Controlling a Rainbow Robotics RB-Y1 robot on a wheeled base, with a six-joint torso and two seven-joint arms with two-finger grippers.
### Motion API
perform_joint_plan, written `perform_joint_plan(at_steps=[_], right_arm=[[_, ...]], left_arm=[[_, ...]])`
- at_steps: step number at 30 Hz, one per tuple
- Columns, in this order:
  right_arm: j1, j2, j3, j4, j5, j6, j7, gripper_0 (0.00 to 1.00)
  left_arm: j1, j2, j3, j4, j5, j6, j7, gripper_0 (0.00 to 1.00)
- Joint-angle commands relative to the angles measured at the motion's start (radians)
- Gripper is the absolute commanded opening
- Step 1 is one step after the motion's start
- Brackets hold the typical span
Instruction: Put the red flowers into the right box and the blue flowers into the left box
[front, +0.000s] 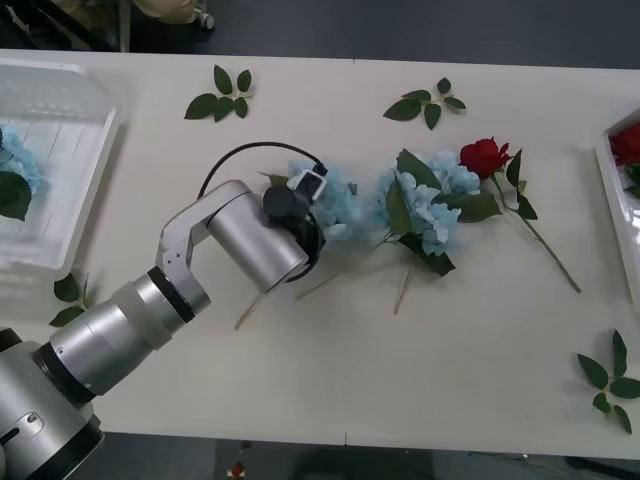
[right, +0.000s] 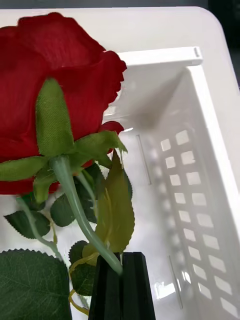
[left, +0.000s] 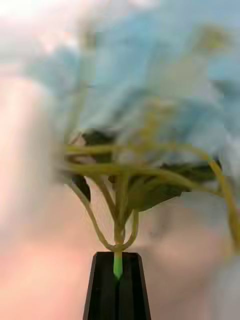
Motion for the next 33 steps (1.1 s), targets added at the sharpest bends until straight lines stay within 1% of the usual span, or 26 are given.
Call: perform_joint_plan(at_steps=[1, 2, 9, 10, 11, 12, 13, 15, 17, 18, 20, 21, 25, 29, 33], right_arm=[[-0.021, -0.026, -0.004, 0.010, 0.009, -0.008, 0.036, 0.00], [-0.021, -0.026, -0.004, 0.016, 0.010, -0.008, 0.038, 0.00], [-0.022, -0.024, -0.003, 0.035, 0.013, -0.042, 0.047, 0.01], [-0.022, -0.023, -0.004, 0.035, 0.015, -0.048, 0.047, 0.09], [-0.022, -0.024, -0.004, 0.035, 0.010, -0.055, 0.047, 0.26], [-0.022, -0.021, -0.003, 0.035, 0.010, -0.063, 0.047, 0.40], [-0.022, -0.019, -0.004, 0.035, 0.009, -0.065, 0.047, 0.48], [-0.022, -0.018, -0.004, 0.035, 0.006, -0.068, 0.049, 0.69], [-0.022, -0.018, -0.003, 0.035, -0.001, -0.066, 0.053, 0.84], [-0.022, -0.018, -0.003, 0.035, -0.004, -0.068, 0.058, 0.89], [-0.022, -0.018, -0.003, 0.035, -0.008, -0.066, 0.061, 0.94], [-0.022, -0.018, -0.004, 0.035, -0.014, -0.066, 0.067, 0.96], [-0.024, -0.016, -0.004, 0.033, -0.062, -0.037, 0.081, 0.99], [-0.036, -0.007, -0.003, 0.010, -0.123, 0.050, 0.087, 1.00], [-0.076, 0.022, -0.003, -0.025, -0.082, 0.149, 0.089, 1.00]], left_arm=[[-0.026, 0.027, 0.049, -0.161, -0.006, 0.112, 0.024, 0.00], [-0.026, 0.030, 0.052, -0.179, -0.004, 0.129, 0.024, 0.00], [-0.024, 0.085, 0.090, -0.406, -0.004, 0.374, 0.021, 0.00], [-0.024, 0.091, 0.106, -0.443, -0.003, 0.419, 0.019, 0.00], [-0.023, 0.098, 0.127, -0.483, -0.003, 0.471, 0.014, 0.00], [-0.023, 0.107, 0.150, -0.521, -0.003, 0.523, 0.008, 0.00], [-0.023, 0.111, 0.164, -0.541, -0.003, 0.551, 0.004, 0.00], [-0.023, 0.139, 0.202, -0.598, -0.001, 0.632, -0.047, 0.00], [-0.023, 0.167, 0.245, -0.635, 0.003, 0.695, -0.110, 0.00], [-0.023, 0.184, 0.279, -0.649, 0.012, 0.724, -0.153, 0.00], [-0.023, 0.205, 0.324, -0.655, 0.032, 0.755, -0.205, 0.00], [-0.023, 0.225, 0.379, -0.655, 0.057, 0.776, -0.263, 0.00], [-0.017, 0.265, 0.515, -0.638, 0.098, 0.810, -0.427, 0.00], [0.000, 0.297, 0.673, -0.581, 0.112, 0.811, -0.627, 0.00], [0.005, 0.325, 0.804, -0.489, 0.075, 0.785, -0.802, 0.00]])
